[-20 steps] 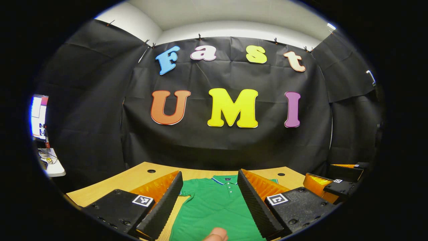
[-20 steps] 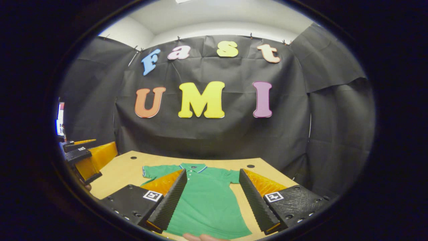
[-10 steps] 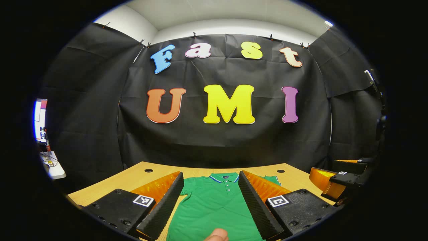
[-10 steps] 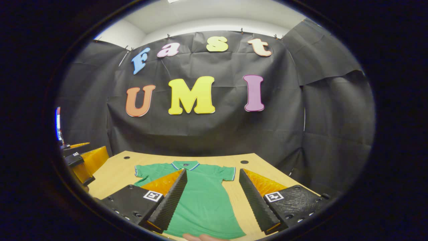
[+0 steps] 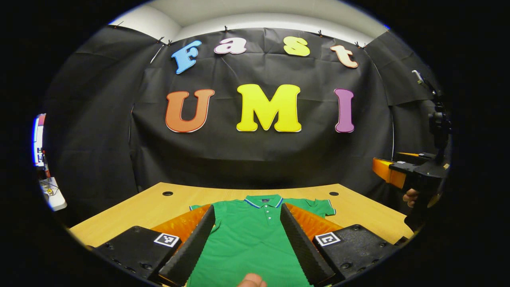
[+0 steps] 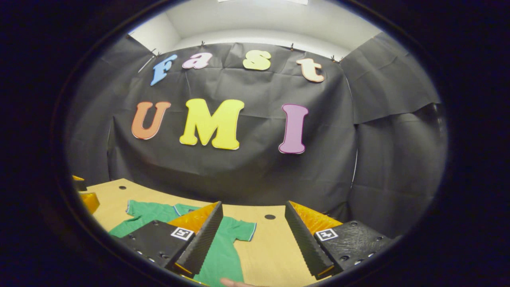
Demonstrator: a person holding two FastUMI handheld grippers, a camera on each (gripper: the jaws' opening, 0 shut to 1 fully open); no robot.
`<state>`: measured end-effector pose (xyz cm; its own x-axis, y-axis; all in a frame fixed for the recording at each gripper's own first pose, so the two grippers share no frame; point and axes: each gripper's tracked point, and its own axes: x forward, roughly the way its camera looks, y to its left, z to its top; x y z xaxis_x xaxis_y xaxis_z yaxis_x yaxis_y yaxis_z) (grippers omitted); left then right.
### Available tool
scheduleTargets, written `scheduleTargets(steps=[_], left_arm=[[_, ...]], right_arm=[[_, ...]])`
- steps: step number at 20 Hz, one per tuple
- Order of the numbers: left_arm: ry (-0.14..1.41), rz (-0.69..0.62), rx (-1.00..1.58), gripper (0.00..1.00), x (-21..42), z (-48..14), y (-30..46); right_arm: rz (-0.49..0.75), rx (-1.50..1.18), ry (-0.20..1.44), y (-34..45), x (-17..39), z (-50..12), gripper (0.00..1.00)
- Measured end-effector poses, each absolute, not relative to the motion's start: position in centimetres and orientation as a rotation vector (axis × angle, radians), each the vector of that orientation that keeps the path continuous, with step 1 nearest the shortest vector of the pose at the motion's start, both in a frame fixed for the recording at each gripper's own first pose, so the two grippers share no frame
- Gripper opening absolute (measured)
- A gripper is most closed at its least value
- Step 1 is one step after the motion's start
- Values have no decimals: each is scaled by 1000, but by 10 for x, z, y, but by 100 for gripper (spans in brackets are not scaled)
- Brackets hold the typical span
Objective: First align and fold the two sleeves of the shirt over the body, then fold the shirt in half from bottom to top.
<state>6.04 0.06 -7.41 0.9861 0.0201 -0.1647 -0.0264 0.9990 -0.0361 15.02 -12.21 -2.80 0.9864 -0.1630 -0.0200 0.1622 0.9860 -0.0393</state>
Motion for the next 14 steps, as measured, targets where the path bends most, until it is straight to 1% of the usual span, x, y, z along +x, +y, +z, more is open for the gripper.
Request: scheduleTargets(steps=[1, 4, 5, 6, 7, 8, 12, 13, 14], left_arm=[[170, 34, -42, 100, 64, -79, 5], [193, 42, -66, 100, 72, -91, 9], [191, 45, -69, 100, 73, -90, 11], [189, 52, -66, 100, 75, -90, 14], [183, 58, -64, 100, 75, -90, 17], [182, 65, -64, 100, 76, -90, 19], [181, 75, -74, 100, 77, -92, 20], [186, 65, -74, 100, 78, -94, 16], [188, 62, -68, 100, 79, -95, 15]], right_arm=[[-158, -41, 51, -127, 169, -39, 95], [-165, -54, 157, -148, 231, -88, 95], [-180, -58, 217, -156, 249, -111, 96], [-178, -49, 281, -159, 266, -137, 95], [-174, -37, 339, -159, 282, -159, 97], [-173, -24, 386, -158, 298, -180, 97], [-181, 31, 543, -156, 342, -246, 94], [-184, 52, 594, -155, 349, -260, 90], [-183, 78, 619, -152, 356, -271, 93]])
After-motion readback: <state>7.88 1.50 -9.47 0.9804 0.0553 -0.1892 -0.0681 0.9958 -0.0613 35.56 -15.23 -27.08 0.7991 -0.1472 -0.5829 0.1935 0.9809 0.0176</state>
